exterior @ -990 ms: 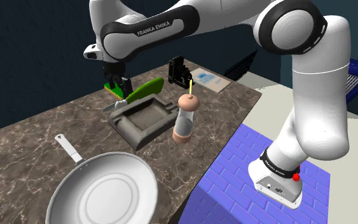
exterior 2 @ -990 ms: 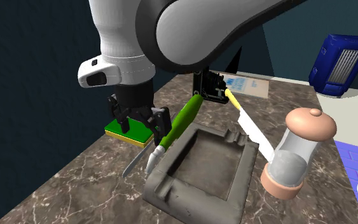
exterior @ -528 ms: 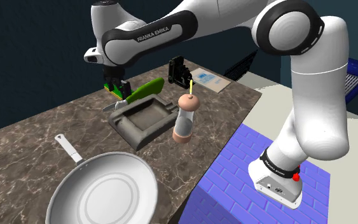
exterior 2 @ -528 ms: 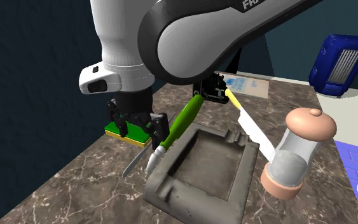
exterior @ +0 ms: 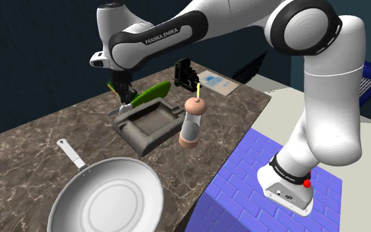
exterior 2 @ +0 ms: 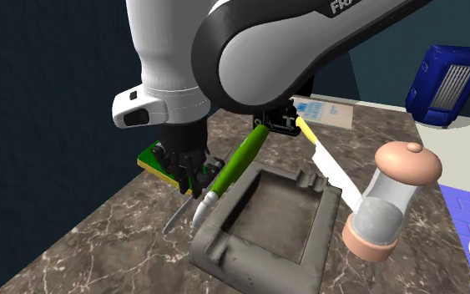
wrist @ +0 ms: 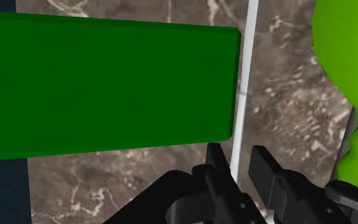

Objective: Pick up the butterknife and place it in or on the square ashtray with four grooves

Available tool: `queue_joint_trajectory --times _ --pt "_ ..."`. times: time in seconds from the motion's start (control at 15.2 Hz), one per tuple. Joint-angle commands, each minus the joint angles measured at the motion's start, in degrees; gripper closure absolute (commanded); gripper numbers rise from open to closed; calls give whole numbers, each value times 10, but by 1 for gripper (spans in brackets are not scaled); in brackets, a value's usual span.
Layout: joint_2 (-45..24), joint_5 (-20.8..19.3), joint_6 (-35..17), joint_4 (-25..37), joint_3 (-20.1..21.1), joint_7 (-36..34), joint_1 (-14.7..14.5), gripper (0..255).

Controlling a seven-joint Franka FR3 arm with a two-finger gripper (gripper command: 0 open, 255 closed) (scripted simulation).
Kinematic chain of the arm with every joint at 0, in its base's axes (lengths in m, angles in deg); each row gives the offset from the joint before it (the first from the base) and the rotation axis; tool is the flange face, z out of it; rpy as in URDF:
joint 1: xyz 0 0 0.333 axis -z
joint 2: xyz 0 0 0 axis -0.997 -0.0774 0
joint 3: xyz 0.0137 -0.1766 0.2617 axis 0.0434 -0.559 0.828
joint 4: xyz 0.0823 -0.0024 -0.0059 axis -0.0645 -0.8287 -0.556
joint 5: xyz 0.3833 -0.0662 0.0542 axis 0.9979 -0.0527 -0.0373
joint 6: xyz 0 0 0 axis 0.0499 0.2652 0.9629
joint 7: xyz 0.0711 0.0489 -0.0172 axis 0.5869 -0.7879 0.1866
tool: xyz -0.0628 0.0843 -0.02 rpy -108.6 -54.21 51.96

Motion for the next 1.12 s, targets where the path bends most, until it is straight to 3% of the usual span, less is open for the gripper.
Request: queue_joint_trajectory --times 0.0,0.26,0.33,1.06 --pt "-3 0 2 -7 -1 0 1 255" --pt "-3 0 2 -7 0 -1 -1 255" --pt "-24 -2 8 20 -2 -1 -3 255" --pt "3 5 78 63 2 6 -3 255"
